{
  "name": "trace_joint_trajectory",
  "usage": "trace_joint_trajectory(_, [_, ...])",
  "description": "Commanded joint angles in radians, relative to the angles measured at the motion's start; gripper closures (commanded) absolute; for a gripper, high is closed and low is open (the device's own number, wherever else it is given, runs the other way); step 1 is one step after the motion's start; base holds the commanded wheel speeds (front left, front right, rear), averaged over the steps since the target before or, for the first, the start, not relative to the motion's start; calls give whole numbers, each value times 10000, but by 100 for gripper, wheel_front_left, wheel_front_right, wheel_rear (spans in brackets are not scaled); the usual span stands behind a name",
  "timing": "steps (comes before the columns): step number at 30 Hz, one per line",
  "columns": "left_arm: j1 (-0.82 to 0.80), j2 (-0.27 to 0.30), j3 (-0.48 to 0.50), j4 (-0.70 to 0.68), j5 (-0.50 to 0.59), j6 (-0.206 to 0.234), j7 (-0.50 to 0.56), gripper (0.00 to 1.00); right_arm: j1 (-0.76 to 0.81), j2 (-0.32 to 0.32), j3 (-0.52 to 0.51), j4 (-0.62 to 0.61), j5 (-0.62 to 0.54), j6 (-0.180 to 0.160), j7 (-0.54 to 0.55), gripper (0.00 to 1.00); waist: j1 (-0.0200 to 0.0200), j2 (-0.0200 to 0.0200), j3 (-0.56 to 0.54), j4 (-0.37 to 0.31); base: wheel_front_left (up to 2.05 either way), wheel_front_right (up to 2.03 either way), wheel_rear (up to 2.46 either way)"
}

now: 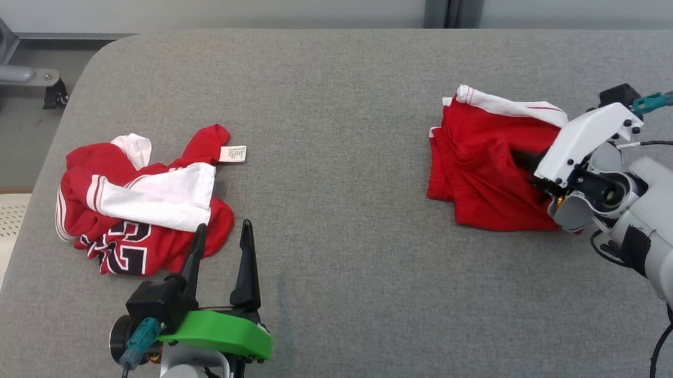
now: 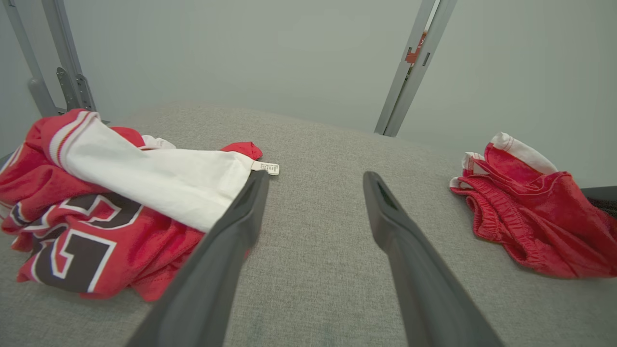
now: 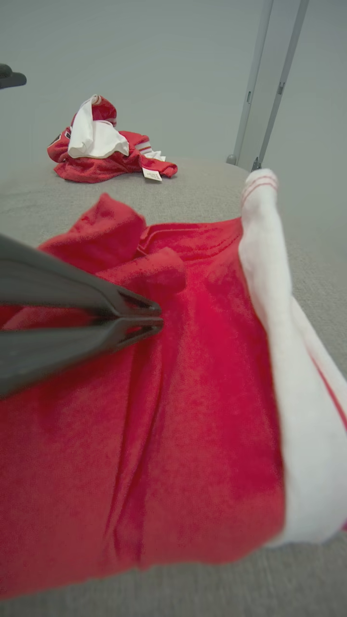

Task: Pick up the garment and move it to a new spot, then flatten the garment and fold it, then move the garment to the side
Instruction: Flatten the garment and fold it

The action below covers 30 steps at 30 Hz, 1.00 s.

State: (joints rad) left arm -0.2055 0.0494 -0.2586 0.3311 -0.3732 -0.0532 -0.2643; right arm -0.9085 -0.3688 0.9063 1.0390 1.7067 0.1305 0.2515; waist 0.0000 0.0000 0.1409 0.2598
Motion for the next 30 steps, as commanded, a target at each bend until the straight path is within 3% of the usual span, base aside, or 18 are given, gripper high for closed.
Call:
trace_joint_trajectory(1, [42, 22, 53, 29, 16, -28, 0, 0, 191, 54, -62, -327, 89, 4, 122, 100, 0, 0, -32, 24, 0, 0, 0])
trace_joint_trajectory(11, [194, 22, 210, 136, 189, -62, 0, 0, 1285, -39, 542, -3035, -626, 4, 441, 100, 0, 0, -302, -368, 0, 0, 0])
trace_joint_trajectory(19, [308, 110, 515, 172, 410, -137, 0, 0, 1854, -631, -40, -5292, -1113, 4, -1209, 100, 0, 0, -789, -779, 0, 0, 0])
trace_joint_trajectory(24, [386, 149, 661, 101, 481, -182, 0, 0, 2195, -1363, -450, -6803, -1620, 4, -2375, 100, 0, 0, -999, -1054, 0, 0, 0])
trace_joint_trajectory(25, [406, 159, 694, 86, 498, -177, 0, 0, 2242, -1511, -519, -6980, -1736, 4, -2595, 93, 0, 0, -1023, -1101, 0, 0, 0])
trace_joint_trajectory(28, [431, 207, 828, -18, 496, -156, 0, 0, 2332, -1934, -788, -7503, -2176, 4, -3444, 7, 0, 0, -1064, -1309, 0, 0, 0])
trace_joint_trajectory(29, [433, 222, 859, -64, 503, -153, 0, 0, 2324, -2071, -874, -7648, -2343, 4, -3718, 0, 0, 0, -1063, -1364, 0, 0, 0])
trace_joint_trajectory(30, [437, 242, 913, -121, 522, -149, 0, 0, 2361, -2241, -1001, -7761, -2491, 4, -4052, 0, 0, 0, -1069, -1442, 0, 0, 0])
